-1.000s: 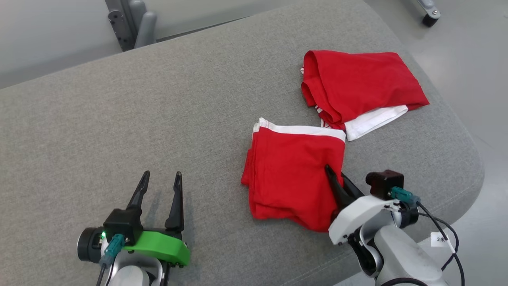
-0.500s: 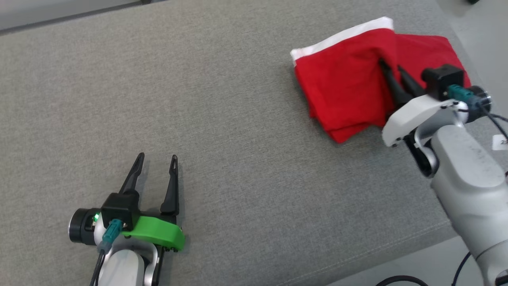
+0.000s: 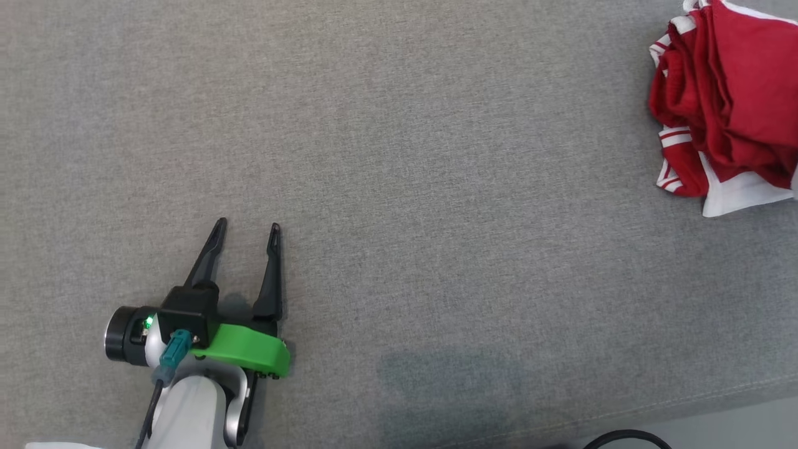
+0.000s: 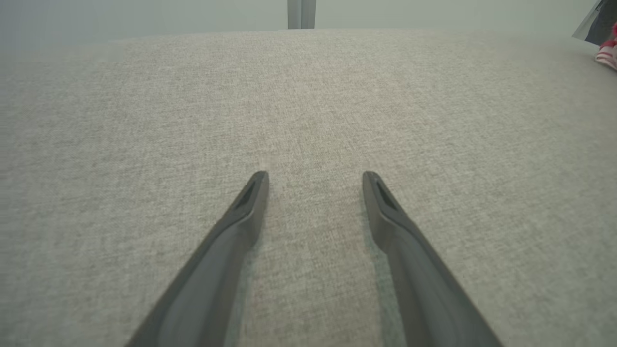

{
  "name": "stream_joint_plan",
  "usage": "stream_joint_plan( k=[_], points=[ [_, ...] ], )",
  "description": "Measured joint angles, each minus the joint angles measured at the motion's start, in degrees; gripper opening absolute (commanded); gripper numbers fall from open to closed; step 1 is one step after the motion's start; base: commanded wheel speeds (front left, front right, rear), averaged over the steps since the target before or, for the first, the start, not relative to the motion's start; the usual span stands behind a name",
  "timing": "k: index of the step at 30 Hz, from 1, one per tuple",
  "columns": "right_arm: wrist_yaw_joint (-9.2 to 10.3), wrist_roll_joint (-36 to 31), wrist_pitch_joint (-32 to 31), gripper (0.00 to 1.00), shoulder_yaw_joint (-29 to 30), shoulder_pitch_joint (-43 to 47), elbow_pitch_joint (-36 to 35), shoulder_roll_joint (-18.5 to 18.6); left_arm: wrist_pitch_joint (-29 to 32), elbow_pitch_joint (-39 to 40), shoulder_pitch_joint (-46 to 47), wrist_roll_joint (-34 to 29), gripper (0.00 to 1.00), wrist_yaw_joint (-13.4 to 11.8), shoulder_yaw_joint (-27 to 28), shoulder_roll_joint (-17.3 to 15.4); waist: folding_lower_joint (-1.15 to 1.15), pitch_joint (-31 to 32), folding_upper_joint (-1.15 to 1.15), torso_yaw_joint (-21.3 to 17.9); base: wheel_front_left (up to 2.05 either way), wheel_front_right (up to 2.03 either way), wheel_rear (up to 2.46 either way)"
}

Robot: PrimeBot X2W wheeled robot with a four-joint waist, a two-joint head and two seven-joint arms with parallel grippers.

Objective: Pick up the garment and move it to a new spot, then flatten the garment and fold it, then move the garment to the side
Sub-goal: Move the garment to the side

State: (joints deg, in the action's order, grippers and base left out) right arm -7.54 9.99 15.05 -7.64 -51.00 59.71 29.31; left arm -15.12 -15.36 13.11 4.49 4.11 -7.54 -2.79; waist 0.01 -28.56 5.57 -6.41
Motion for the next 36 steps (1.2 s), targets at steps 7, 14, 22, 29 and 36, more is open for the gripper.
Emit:
stream_joint_plan(
  k=[7,14,22,29,36],
  points=[
    [0.01,-10.7,0.0,1.0,15.6,0.8,-6.8,-0.8,0.0,0.1,0.0,0.6,1.0,-0.6,0.3,0.0,-0.01,0.4,0.0,2.3,0.0,0.0,0.0],
    [0.0,-9.9,0.0,1.0,12.4,9.5,-26.6,-13.2,0.0,-0.1,-1.2,2.4,1.0,-1.6,1.5,0.0,-0.01,5.1,0.02,2.0,0.0,0.0,0.0],
    [0.01,-3.0,0.0,1.0,6.3,21.5,-31.3,-20.3,0.0,-1.5,-4.3,3.8,1.0,-2.2,1.9,0.0,-0.01,11.0,0.02,2.5,0.0,0.0,0.0],
    [0.01,-1.6,0.0,1.0,4.7,31.2,-30.8,-24.1,0.0,-2.4,-7.3,5.0,1.0,-2.9,2.3,0.0,-0.01,15.9,0.02,3.6,0.0,0.0,0.0],
    [0.01,-1.6,0.0,1.0,5.3,37.8,-30.8,-25.6,0.0,-3.0,-10.4,5.4,1.0,-3.2,3.6,0.0,-0.02,20.4,0.02,4.5,0.0,0.0,0.0]
  ],
)
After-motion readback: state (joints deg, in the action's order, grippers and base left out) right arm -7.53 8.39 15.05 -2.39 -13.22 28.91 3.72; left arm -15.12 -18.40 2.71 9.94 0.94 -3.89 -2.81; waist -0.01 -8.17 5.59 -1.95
